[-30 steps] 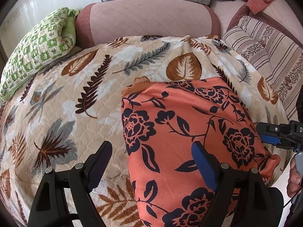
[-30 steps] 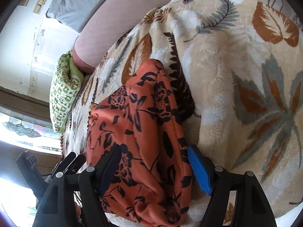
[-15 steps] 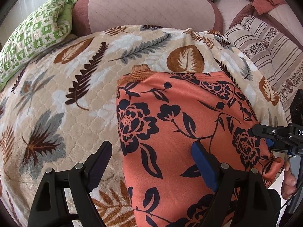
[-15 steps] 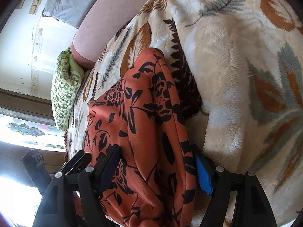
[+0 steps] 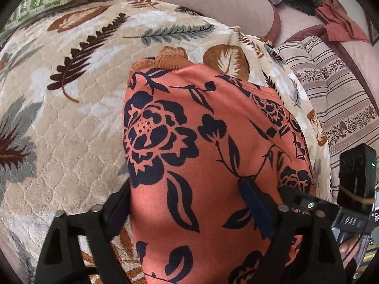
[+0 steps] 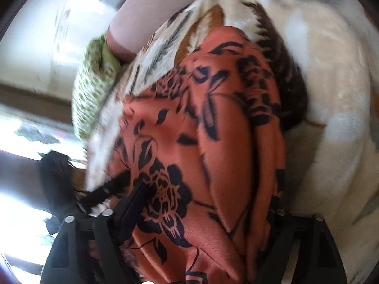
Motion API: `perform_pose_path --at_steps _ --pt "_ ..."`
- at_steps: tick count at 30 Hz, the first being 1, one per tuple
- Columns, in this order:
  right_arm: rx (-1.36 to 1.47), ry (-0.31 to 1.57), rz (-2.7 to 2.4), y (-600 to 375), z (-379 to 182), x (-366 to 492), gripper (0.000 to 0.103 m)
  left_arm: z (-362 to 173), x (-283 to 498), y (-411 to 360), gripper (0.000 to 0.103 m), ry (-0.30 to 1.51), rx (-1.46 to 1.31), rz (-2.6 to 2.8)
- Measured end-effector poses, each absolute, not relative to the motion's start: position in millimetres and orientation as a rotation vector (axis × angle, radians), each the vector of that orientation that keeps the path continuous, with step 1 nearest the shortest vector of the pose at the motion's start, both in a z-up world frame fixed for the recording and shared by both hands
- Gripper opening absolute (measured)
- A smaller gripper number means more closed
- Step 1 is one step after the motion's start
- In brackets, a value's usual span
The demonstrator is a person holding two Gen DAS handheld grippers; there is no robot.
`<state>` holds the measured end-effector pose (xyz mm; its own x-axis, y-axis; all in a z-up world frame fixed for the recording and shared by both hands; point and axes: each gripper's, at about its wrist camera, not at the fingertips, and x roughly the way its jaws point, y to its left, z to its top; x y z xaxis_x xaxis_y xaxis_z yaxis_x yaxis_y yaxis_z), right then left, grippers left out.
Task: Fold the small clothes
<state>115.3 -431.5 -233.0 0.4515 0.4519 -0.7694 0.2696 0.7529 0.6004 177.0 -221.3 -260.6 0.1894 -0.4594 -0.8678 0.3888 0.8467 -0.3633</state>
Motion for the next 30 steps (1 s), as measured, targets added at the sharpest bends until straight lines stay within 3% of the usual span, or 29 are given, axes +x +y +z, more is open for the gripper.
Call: perform_pose_path --at_steps 4,6,18,21,23,25,26,27,30 --pt "0.690 1.086 0.105 -416.8 -214.7 111.1 0.054 -250.7 174.7 -214.2 0.054 1.219 -0.072 -0.604" --pt "0.652 1.069 0.101 -407.8 -201.8 110.4 0.047 -244.3 174.3 -208.3 0.047 1.206 -0.078 -0.605" --pt "0.575 0.967 0.300 -306.9 -141.6 157.0 0.043 -169.6 187.5 -90.4 0.044 1.022 -0.166 -0.414" --pt "0.575 0.977 0.304 -283.8 -161.7 175.5 0.043 -185.5 196.7 -68.7 0.046 1.032 -0.141 -0.327" --pt "0.552 1.056 0.266 -270.6 -190.0 188.3 0.043 -206.9 202.7 -62.5 0.053 1.068 -0.092 -0.256" --pt "0.483 1.144 0.188 -259.9 -220.3 195.3 0.049 -238.4 209.2 -61.3 0.077 1.118 -0.014 -0.173" --pt "0.470 1.153 0.162 -258.5 -229.2 194.8 0.063 -245.4 209.1 -59.9 0.081 1.112 -0.025 -0.168" --pt "0.478 1.142 0.152 -259.8 -230.4 192.0 0.070 -245.4 205.3 -53.9 0.083 1.094 -0.061 -0.160" --pt "0.479 1.160 0.152 -265.6 -217.6 184.8 0.070 -233.6 201.6 -52.7 0.083 1.099 -0.054 -0.158"
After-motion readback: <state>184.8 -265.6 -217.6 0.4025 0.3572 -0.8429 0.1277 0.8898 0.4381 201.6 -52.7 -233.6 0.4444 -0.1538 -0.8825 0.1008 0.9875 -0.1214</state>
